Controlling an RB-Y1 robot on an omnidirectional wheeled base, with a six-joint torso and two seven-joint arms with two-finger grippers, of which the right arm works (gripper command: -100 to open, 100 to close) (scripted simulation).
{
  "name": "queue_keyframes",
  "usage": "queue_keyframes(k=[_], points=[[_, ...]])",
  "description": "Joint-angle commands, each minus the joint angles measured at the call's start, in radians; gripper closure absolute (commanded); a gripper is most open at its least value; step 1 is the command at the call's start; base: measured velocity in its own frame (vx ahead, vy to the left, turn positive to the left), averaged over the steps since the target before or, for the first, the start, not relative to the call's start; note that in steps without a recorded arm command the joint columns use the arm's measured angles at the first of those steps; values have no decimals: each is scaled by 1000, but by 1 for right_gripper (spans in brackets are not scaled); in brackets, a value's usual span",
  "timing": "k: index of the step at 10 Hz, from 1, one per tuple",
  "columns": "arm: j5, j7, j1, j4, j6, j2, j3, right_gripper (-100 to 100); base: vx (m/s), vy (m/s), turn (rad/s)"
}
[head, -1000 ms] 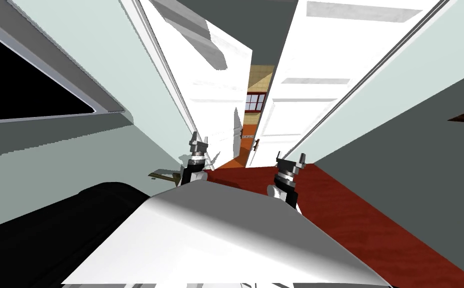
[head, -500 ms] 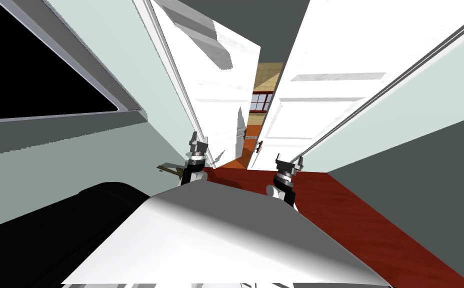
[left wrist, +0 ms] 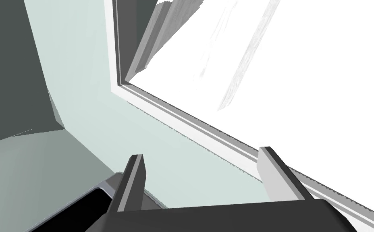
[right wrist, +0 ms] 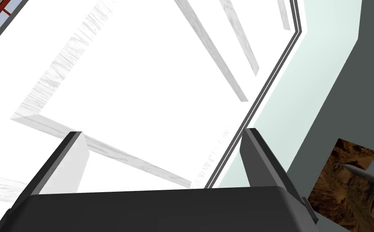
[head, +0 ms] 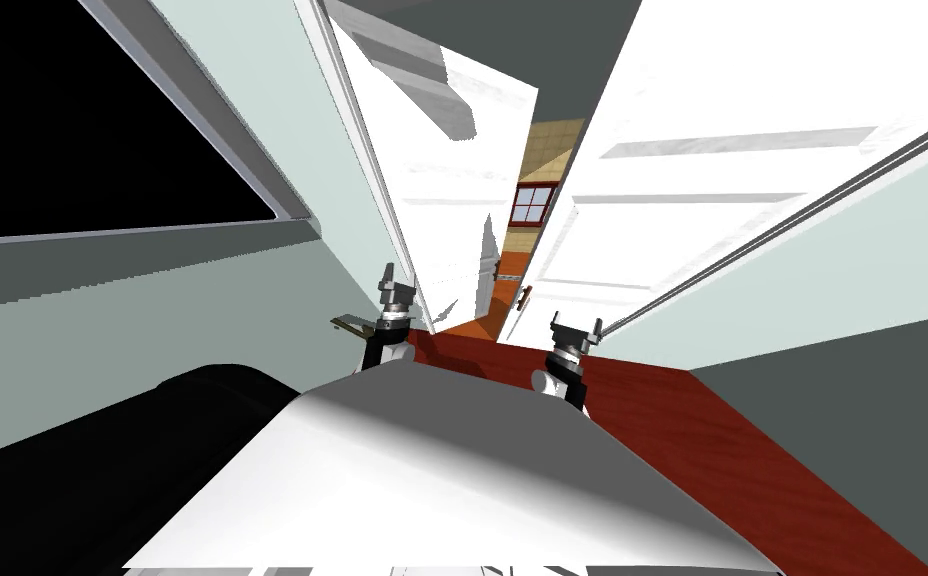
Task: Push the door open
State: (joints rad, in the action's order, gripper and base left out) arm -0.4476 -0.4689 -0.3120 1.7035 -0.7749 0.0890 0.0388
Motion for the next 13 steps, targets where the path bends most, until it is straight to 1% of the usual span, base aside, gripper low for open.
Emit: queue_keyframes(k=[1,8,10,13], points=[[-20,-25,8,-33,-8,2,8,-100,20,-105,226],[-101,-119,54,-187,-45,-4,34,-100,6,-106,203],[-123,-145,67,-230,-56,-8,41,-100,-2,-104,249],[-157,-184,86,-294,-71,-14,52,-100,-10,-100,196]])
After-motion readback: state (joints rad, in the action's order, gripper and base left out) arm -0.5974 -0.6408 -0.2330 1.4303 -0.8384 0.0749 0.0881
